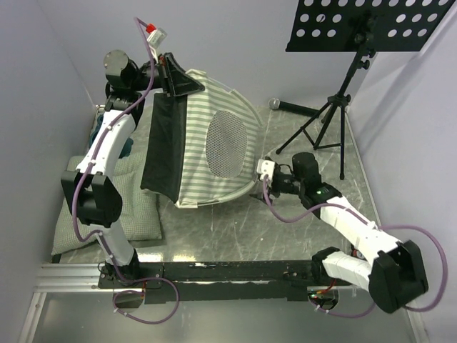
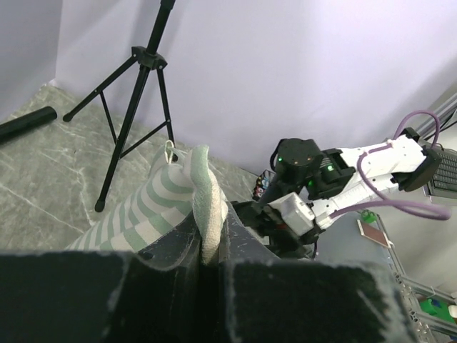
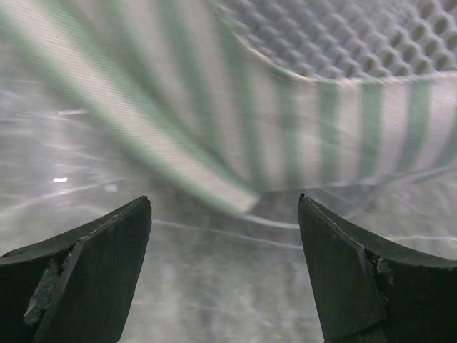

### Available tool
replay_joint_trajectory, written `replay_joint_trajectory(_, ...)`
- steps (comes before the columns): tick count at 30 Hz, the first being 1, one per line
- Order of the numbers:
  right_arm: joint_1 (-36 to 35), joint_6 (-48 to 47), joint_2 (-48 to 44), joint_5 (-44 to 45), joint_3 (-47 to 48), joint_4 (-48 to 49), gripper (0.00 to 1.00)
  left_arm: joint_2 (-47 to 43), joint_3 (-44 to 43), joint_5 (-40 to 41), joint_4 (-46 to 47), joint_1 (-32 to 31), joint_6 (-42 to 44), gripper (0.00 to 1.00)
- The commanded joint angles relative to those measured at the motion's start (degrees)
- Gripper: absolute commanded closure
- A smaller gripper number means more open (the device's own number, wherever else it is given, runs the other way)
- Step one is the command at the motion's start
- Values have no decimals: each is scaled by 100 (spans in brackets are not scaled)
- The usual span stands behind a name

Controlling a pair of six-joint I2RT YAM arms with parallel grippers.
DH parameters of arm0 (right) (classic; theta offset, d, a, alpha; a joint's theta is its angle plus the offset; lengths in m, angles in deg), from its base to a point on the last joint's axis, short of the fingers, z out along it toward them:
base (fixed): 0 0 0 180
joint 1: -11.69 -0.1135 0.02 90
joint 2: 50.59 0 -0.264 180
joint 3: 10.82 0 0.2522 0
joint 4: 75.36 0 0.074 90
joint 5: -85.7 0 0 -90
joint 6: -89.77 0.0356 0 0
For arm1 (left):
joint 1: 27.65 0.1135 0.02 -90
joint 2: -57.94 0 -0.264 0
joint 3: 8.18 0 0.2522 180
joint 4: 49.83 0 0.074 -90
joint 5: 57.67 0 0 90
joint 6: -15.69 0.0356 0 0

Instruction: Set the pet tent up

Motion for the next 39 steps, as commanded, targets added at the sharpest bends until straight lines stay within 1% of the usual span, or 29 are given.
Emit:
replay_joint_trajectory(1, -64, -479, 342, 428, -12, 1456, 16, -105, -150, 107, 295, -19, -141, 88)
replay_joint_trajectory(3, -82, -593, 491, 516, -56, 1737, 26, -114, -133, 160, 199, -10, -70, 88)
replay_joint_trajectory(5, -117, -664, 553, 717, -126, 2106, 40, -122, -98, 265, 102, -10, -26, 87)
replay_joint_trajectory(7, -117, -725, 545, 719, -109, 2257, 55, -114, -89, 361, -38, 7, 26, 84)
replay_joint_trajectory(9, -117, -804, 457, 553, -21, 2196, 75, -96, -150, 467, -231, 51, 88, 74)
replay_joint_trajectory(10, -117, -848, 370, 473, 23, 2056, 87, -96, -203, 546, -450, 86, 210, 71)
replay_joint_trajectory(11, -117, -884, 290, 420, 32, 1994, 100, -70, -273, 625, -652, 121, 307, 69)
replay_joint_trajectory(13, -108, -884, 150, 323, -3, 2019, 100, -70, -317, 766, -908, 201, 439, 68)
replay_joint_trajectory(14, -117, -875, 105, 271, 40, 1924, 100, -61, -344, 818, -1048, 236, 570, 61)
replay_joint_trajectory(16, -117, -858, 52, 183, 119, 1774, 100, -52, -519, 1116, -1784, 323, 1096, 42)
replay_joint_trajectory(17, -117, -849, 9, 165, 155, 1739, 100, -61, -589, 1257, -2119, 402, 1377, 24)
replay_joint_trajectory(18, -117, -823, -18, 130, 198, 1703, 100, -78, -686, 1432, -2348, 481, 1702, 9)
replay_joint_trajectory(19, -117, -831, -35, 103, 269, 1607, 100, -96, -887, 1626, -2821, 595, 2053, 1)
replay_joint_trajectory(20, -117, -823, -53, 68, 365, 1502, 100, -79, -1132, 1941, -3225, 692, 2475, 0)
replay_joint_trajectory(21, -117, -823, -53, 33, 479, 1344, 100, -52, -1457, 2440, -3621, 824, 2801, 0)
replay_joint_trajectory(22, -117, -866, -36, 7, 602, 1169, 100, 0, -1739, 2715, -3895, 1016, 3178, 0)
replay_joint_trajectory(24, -108, -980, 17, -37, 848, 791, 100, 44, -2371, 3539, -4493, 1219, 3917, 0)
replay_joint_trajectory(25, -99, -1120, 52, -81, 989, 615, 100, 1, -2470, 3918, -4730, 1290, 4234, 0)
replay_joint_trajectory(27, -99, -1366, 105, -64, 1209, 149, 100, -296, -2288, 4500, -4776, 1404, 4761, 0)
replay_joint_trajectory(29, -99, -1551, 166, 15, 1498, -299, 100, -709, -1683, 4869, -4646, 1431, 5463, 0)
replay_joint_trajectory(30, -99, -1587, 193, 76, 1622, -466, 100, -911, -1471, 4949, -4584, 1431, 5685, 0)
replay_joint_trajectory(31, -99, -1622, 236, 120, 1779, -624, 100, -1114, -1338, 4732, -4609, 1431, 5983, 0)
replay_joint_trajectory(32, -99, -1727, 263, 138, 1929, -870, 100, -1264, -1363, 4321, -4775, 1431, 6360, 0)
replay_joint_trajectory(33, -99, -1806, 315, 191, 2113, -1055, 100, -1404, -1433, 3708, -4994, 1405, 6616, 0)
replay_joint_trajectory(35, -108, -1842, 412, 217, 2465, -1415, 100, -1642, -1644, 2565, -5259, 1265, 6759, 0)
replay_joint_trajectory(37, -108, -1930, 553, 244, 2825, -1723, 100, -1835, -1741, 2051, -5295, 941, 6419, 0)
replay_joint_trajectory(39, -169, -1939, 711, 331, 3150, -1917, 100, -2142, -1480, 1788, -4989, 475, 5638, 4)
